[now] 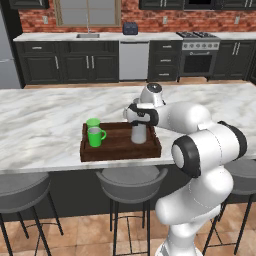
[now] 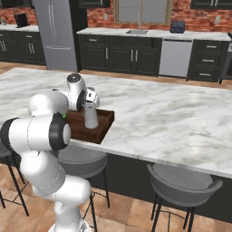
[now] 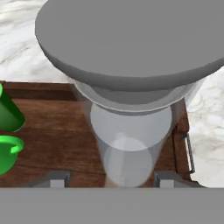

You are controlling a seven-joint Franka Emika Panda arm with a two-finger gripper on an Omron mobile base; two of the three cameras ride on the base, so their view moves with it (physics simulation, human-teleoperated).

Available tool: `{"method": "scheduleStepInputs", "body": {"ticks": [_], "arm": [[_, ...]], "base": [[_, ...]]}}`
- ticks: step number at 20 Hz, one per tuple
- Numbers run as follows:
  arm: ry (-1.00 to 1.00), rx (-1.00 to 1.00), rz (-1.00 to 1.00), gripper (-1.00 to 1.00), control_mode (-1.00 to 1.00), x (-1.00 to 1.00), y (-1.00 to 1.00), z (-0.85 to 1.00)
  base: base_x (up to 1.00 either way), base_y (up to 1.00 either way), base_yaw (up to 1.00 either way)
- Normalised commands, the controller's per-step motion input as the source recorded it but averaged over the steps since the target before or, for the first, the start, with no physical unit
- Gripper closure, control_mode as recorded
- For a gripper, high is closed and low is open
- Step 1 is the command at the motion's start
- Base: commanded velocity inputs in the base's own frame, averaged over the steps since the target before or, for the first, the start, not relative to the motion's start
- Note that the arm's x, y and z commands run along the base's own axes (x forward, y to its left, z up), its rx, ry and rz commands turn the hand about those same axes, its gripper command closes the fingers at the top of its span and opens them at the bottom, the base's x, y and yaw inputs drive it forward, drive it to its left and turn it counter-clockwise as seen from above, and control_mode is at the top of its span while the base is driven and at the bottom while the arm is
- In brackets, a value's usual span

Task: There is a tray on the dining counter. Grab the cup, mug, and pitcher and place them on the tray. The pitcher may be placed next to the tray if it cannot fit the tray.

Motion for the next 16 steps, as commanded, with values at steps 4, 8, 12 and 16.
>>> {"method": "scheduleStepInputs", "body": {"ticks": [4, 8, 12, 16], "arm": [[0.00, 0.00, 0.00, -1.00, -1.00, 0.00, 0.00, 0.00], [0.00, 0.00, 0.00, -1.00, -1.00, 0.00, 0.00, 0.00], [0.00, 0.00, 0.00, -1.00, -1.00, -0.08, -0.02, 0.26], [0.00, 0.00, 0.00, -1.00, -1.00, -0.59, -0.19, 0.51]], "base": [[0.00, 0.00, 0.00], [0.00, 0.00, 0.00], [0.00, 0.00, 0.00], [0.00, 0.00, 0.00]]}}
